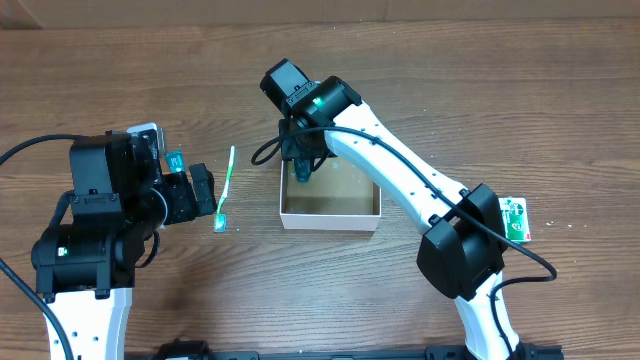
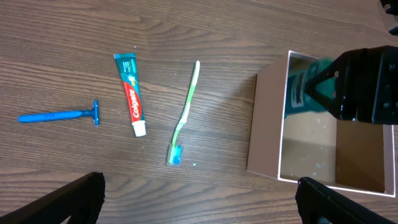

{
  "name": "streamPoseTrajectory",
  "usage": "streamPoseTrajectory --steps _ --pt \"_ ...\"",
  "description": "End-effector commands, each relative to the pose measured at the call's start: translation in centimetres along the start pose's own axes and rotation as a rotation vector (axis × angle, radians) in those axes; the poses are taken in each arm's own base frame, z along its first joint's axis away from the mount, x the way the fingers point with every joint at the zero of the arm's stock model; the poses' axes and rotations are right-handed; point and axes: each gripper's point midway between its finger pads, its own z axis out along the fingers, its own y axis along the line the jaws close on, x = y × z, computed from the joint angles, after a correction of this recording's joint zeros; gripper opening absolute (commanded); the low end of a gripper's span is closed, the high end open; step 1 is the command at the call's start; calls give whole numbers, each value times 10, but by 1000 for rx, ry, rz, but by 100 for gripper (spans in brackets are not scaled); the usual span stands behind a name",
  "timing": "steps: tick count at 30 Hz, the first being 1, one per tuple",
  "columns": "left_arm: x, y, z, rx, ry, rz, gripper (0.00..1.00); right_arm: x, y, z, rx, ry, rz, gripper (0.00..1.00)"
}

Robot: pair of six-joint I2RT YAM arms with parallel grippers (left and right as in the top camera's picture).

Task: Pack container
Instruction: 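Carry the bottle into the box's left side and release it upright, then move the right gripper to the green Dettol soap bar and grasp it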

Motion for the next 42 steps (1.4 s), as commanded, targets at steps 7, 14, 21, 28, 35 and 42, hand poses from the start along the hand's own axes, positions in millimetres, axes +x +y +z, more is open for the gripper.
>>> streamPoseTrajectory --steps 7,14,21,28,35,42 --pt "-8 -3 -8 12 -27 -12 100 -6 -2 -10 5 -26 -56 62" --pt "-8 -2 -8 9 -28 -11 100 -14 -4 -51 -7 -100 -115 66" --pt "-8 -1 -8 4 -30 -12 100 -29 -5 -173 -120 -312 -166 76" --pt "-8 2 -8 -13 -32 -12 100 -39 -113 -289 -42 -573 188 85" --pt "-9 2 -8 -13 -32 -12 100 -2 -271 -296 146 -464 647 95" --pt "-9 2 -8 -16 -36 -11 100 48 -340 -269 110 -265 837 97"
